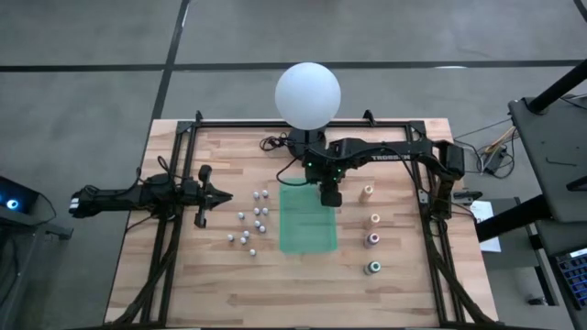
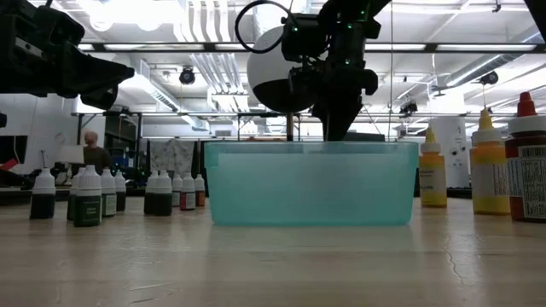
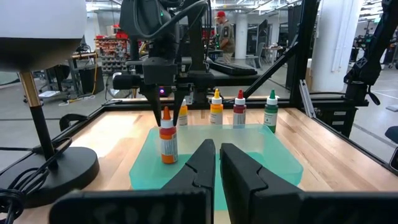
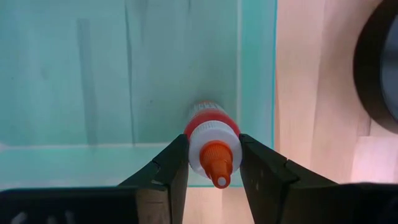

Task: Pick & Place food coloring
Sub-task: Put the large orange food coloring bottle into the green bin, then put the top large yellow food coloring bottle into the green bin

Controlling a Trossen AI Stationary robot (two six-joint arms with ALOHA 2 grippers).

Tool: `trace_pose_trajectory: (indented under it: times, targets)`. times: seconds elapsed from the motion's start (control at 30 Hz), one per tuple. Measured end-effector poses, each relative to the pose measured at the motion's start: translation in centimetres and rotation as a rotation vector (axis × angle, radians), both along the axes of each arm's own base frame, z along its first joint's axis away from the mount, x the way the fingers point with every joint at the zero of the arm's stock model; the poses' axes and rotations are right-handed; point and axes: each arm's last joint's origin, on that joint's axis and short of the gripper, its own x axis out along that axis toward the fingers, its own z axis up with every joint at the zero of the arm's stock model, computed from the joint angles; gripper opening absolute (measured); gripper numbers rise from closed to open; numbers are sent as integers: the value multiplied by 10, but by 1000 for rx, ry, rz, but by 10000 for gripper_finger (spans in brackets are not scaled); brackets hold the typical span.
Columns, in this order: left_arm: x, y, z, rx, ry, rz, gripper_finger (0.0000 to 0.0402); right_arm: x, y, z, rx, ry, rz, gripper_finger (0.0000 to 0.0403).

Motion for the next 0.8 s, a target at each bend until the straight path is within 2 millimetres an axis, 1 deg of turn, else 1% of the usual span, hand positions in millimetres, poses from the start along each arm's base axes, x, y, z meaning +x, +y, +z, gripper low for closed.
trace_pose_trajectory:
  times: [0.27,0.63,0.8]
  targets:
    - [0,0,0,0,0,0,0,0,-1,0,-1,-5,0,119]
    - [0,0,0,0,0,0,0,0,-1,1,-1,-6,0,175]
    - [0,0,0,0,0,0,0,-3,0,9,-8,-27,12,188]
